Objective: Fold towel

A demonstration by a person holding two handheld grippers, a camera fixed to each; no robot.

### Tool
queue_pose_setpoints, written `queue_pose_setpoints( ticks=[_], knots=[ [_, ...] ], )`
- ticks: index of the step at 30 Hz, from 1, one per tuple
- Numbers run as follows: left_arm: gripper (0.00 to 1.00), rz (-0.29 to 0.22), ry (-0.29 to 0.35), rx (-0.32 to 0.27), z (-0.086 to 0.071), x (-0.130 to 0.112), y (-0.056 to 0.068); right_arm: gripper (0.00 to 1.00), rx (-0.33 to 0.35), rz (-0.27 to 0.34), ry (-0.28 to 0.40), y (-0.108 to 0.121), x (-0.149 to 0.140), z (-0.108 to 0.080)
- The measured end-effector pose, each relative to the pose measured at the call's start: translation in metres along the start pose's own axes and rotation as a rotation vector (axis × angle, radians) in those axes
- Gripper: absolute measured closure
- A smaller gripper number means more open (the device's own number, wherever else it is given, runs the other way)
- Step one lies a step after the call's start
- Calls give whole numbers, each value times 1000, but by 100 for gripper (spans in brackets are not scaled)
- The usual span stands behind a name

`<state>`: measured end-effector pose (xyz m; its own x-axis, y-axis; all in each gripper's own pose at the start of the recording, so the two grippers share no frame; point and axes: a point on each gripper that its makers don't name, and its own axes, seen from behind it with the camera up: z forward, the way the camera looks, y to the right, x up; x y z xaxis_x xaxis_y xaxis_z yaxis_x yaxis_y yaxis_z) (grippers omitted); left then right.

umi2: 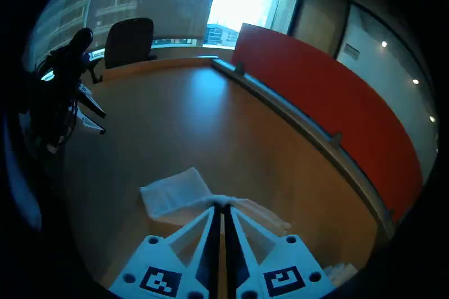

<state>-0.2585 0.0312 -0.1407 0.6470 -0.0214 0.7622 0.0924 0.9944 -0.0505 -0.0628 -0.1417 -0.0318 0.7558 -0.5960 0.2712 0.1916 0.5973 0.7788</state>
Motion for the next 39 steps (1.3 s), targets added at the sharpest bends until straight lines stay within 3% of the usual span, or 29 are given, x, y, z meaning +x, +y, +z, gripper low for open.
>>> queue_pose_setpoints(
  ticks=[27, 39],
  knots=[
    [7, 8, 10, -7, -1, 5, 1, 95, 143, -74, -42, -39, -6, 43],
    [7, -12, 16, 5, -4, 4, -6, 95, 207, -103, -51, -62, -2, 58]
  ],
)
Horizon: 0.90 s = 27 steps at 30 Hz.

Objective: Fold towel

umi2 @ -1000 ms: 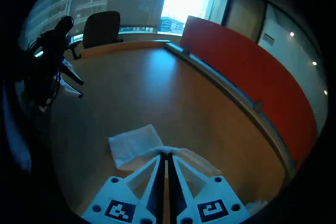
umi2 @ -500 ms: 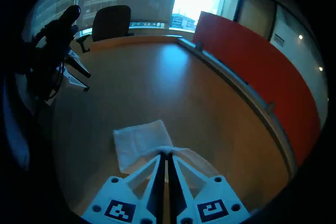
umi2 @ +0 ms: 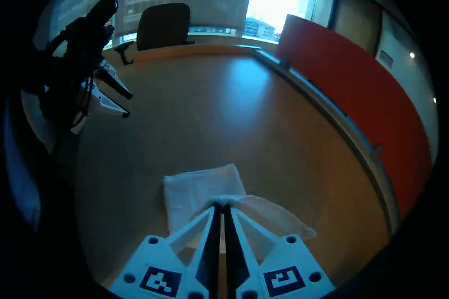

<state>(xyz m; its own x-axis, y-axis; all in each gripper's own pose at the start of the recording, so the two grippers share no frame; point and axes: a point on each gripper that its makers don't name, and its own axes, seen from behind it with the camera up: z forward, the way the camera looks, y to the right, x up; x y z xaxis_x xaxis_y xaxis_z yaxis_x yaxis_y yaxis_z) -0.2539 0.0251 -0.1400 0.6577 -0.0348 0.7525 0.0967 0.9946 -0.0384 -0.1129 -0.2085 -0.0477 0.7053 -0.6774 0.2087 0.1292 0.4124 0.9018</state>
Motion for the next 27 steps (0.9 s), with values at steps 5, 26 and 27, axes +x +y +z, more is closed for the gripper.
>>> queue_pose_setpoints(
  ticks=[5, 26, 27],
  knots=[
    [7, -10, 4, 4, -1, 1, -3, 95, 21, -13, -6, -5, 2, 7],
    [7, -24, 14, 3, -1, 1, -3, 95, 93, -80, -35, -17, 9, 32],
    [7, -26, 15, 4, -1, 1, -3, 95, 100, -87, -39, -19, 9, 33]
  ],
)
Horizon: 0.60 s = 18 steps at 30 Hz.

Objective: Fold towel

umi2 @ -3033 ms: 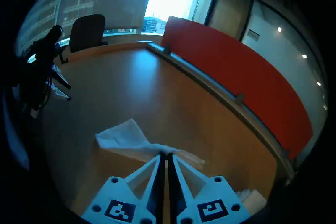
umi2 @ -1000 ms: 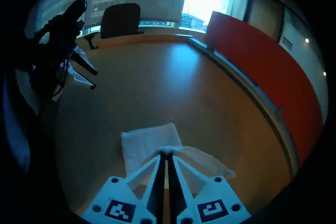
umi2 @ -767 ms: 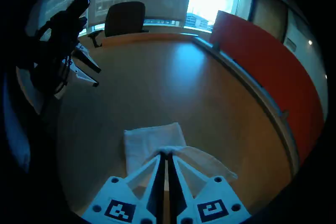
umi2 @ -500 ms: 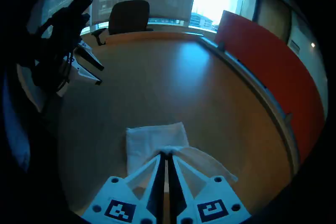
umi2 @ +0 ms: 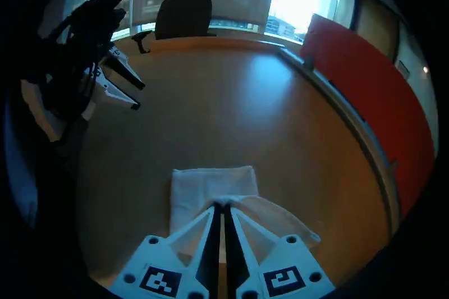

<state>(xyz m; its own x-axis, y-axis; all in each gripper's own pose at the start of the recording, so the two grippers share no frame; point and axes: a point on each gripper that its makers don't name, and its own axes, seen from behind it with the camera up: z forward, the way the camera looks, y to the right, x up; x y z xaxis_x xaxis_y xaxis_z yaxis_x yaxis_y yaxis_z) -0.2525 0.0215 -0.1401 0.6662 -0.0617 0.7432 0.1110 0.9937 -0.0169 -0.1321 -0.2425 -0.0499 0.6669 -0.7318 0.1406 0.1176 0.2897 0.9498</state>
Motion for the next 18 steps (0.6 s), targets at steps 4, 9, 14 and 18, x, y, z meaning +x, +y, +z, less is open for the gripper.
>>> queue_pose_setpoints(
  ticks=[4, 9, 14, 18],
  knots=[
    [7, -11, 3, 7, -2, -1, -3, 95, 29, -31, -16, -7, 0, 8],
    [7, -26, 7, 16, -3, -3, -8, 96, 72, -70, -35, -17, 0, 19],
    [7, -40, 8, 21, -5, -6, -10, 96, 102, -97, -43, -27, 1, 29],
    [7, -45, 5, 28, -6, -9, -14, 89, 109, -108, -47, -30, 2, 34]
  ],
)
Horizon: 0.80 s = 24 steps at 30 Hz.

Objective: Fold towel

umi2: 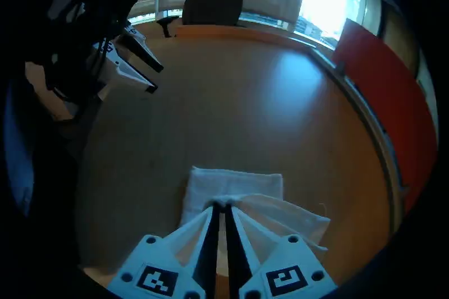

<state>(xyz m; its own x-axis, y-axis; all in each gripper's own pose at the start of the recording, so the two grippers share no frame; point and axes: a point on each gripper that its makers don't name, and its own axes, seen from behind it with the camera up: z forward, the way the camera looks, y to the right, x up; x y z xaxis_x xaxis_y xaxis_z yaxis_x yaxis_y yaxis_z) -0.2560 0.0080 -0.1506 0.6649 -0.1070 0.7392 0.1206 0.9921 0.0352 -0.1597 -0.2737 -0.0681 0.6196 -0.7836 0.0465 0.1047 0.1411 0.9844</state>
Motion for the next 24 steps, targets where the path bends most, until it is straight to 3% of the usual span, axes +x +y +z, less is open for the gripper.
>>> queue_pose_setpoints(
  ticks=[11, 16, 20, 24],
  knots=[
    [7, -6, 1, 4, 1, 1, -5, 65, -8, 21, 21, 3, 3, -1],
    [7, 1, 1, 2, 3, 3, -4, 34, -23, 32, 38, 4, 5, -3],
    [7, 1, 1, 1, 4, 4, -3, 16, -44, 34, 47, 6, 6, -5],
    [7, 2, 1, 1, 4, 5, -3, 12, -61, 39, 54, 7, 5, -7]
  ],
)
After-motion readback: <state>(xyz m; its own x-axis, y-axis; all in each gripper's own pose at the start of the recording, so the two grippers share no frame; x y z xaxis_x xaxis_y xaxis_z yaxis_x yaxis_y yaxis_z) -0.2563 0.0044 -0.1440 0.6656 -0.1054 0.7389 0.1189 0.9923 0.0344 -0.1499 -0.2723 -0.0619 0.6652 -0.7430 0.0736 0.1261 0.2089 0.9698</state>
